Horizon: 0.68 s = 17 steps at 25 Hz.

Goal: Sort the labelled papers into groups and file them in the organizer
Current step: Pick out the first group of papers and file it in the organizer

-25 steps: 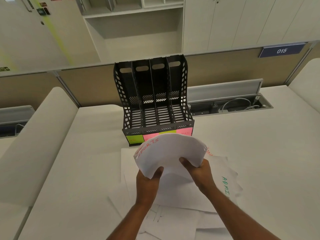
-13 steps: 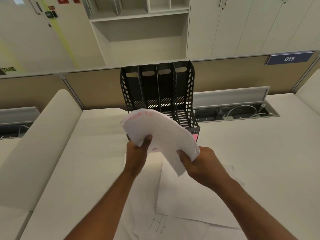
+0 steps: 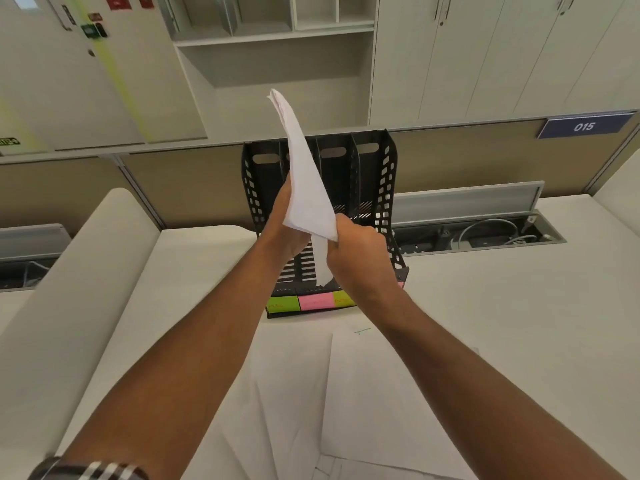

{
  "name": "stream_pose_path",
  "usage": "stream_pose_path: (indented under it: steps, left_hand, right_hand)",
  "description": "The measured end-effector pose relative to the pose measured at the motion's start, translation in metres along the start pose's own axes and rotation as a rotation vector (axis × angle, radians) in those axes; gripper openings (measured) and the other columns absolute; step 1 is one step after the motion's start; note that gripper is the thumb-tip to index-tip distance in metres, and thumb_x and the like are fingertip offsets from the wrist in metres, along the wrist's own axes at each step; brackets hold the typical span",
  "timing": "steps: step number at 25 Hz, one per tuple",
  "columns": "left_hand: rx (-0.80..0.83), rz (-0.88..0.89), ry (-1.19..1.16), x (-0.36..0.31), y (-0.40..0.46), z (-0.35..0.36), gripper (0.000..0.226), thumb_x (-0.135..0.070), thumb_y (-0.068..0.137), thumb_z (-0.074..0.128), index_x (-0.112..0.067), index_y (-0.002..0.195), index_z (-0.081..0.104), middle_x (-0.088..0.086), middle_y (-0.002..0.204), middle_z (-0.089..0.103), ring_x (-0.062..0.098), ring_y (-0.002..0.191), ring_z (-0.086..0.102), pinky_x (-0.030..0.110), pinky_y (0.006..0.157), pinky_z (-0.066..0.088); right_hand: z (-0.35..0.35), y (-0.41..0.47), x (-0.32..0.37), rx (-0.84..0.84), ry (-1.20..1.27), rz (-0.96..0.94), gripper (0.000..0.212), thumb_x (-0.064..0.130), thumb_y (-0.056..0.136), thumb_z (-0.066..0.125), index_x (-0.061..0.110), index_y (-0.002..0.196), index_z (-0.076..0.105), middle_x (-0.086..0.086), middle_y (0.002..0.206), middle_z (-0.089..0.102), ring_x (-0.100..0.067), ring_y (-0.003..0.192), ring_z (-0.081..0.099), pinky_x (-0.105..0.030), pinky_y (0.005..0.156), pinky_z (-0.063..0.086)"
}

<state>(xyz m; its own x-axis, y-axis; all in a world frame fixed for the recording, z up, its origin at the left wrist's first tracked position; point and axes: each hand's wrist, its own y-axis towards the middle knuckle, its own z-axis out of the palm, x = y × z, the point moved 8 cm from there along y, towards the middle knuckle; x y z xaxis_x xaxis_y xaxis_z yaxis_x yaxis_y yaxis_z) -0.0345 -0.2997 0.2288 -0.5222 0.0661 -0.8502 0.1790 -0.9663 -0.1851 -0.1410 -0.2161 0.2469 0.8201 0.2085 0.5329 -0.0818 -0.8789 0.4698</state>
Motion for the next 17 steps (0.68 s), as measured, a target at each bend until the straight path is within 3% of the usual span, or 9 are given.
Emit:
stream_pose_path:
  steps: [2,5,8,11,14,17]
  left_hand:
    - [0.141,-0.044,0.028,0.000,0.007,0.004,0.027,-0.018,0.108,0.034,-0.004,0.094,0.052,0.005,0.071,0.056,0.015,0.055,0.059,0.021,0.052,0.051]
    - [0.347,-0.066,0.168,0.009,0.019,-0.002,0.023,-0.028,0.105,0.042,-0.013,0.110,0.059,0.005,0.088,0.062,0.018,0.076,0.061,0.029,0.067,0.051]
    - [0.365,-0.097,0.175,0.022,0.022,-0.009,0.046,-0.050,0.101,0.041,-0.017,0.128,0.058,0.007,0.109,0.065,0.019,0.096,0.062,0.031,0.074,0.055]
    - [0.345,-0.145,0.243,0.041,0.020,-0.021,0.066,-0.064,0.094,0.040,-0.020,0.141,0.050,0.014,0.132,0.058,0.027,0.116,0.055,0.038,0.085,0.053]
    - [0.339,-0.181,0.260,0.059,0.013,-0.035,0.064,-0.064,0.095,0.037,-0.029,0.149,0.041,0.009,0.146,0.048,0.029,0.132,0.045,0.053,0.107,0.042]
    - [0.337,-0.205,0.323,0.075,0.004,-0.048,0.061,-0.060,0.099,0.033,-0.030,0.151,0.037,0.007,0.152,0.045,0.029,0.136,0.045,0.055,0.111,0.038]
  right_hand:
    - [0.023,0.013,-0.011,0.039,-0.006,0.051,0.018,0.009,0.095,0.059,0.004,0.111,0.063,-0.014,0.094,0.074,-0.034,0.082,0.071,-0.050,0.072,0.060]
    - [0.054,0.023,-0.017,0.124,-0.024,0.067,0.018,0.007,0.095,0.054,0.004,0.112,0.060,-0.014,0.096,0.073,-0.034,0.084,0.070,-0.049,0.071,0.059]
    - [0.076,0.027,-0.022,0.150,-0.006,0.065,0.020,0.003,0.093,0.054,0.001,0.113,0.058,-0.015,0.094,0.072,-0.033,0.082,0.070,-0.047,0.070,0.059]
    - [0.101,0.022,-0.036,0.229,0.007,0.113,0.021,0.004,0.094,0.054,-0.001,0.114,0.057,-0.017,0.096,0.071,-0.034,0.084,0.069,-0.046,0.070,0.059]
    - [0.124,0.008,-0.052,0.345,0.032,0.190,0.021,0.010,0.097,0.051,0.002,0.115,0.056,-0.015,0.099,0.070,-0.029,0.085,0.067,-0.044,0.072,0.059]
    - [0.130,-0.005,-0.060,0.394,0.044,0.197,0.016,0.014,0.098,0.050,0.004,0.109,0.058,-0.013,0.097,0.069,-0.028,0.084,0.066,-0.040,0.069,0.057]
